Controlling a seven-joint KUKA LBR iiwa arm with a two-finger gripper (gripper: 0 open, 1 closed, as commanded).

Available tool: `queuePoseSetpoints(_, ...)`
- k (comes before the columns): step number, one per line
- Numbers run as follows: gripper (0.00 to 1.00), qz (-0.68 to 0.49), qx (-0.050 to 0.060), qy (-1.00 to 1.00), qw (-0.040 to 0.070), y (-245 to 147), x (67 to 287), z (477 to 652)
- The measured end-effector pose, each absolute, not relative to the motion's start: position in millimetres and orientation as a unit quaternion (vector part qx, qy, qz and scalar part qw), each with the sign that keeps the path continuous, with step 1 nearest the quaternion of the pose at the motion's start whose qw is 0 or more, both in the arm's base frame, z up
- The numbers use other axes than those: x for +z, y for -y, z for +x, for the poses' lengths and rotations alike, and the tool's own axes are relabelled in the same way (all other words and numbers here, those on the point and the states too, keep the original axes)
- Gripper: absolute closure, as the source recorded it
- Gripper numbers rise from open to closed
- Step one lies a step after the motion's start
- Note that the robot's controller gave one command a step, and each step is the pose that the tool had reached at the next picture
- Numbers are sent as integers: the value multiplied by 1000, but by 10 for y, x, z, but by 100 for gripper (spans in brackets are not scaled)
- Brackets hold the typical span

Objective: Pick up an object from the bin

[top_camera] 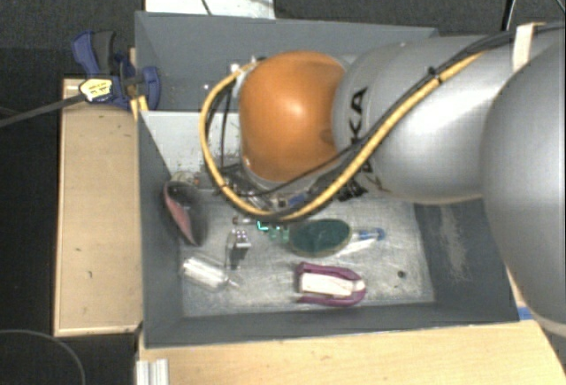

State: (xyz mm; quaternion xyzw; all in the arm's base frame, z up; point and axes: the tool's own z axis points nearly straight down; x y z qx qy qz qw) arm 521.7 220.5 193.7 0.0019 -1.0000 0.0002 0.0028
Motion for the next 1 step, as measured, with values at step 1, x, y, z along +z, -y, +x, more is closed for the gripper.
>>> queuePoseSetpoints(1, 0, 108, 1, 994, 3, -1680, 867, 5012)
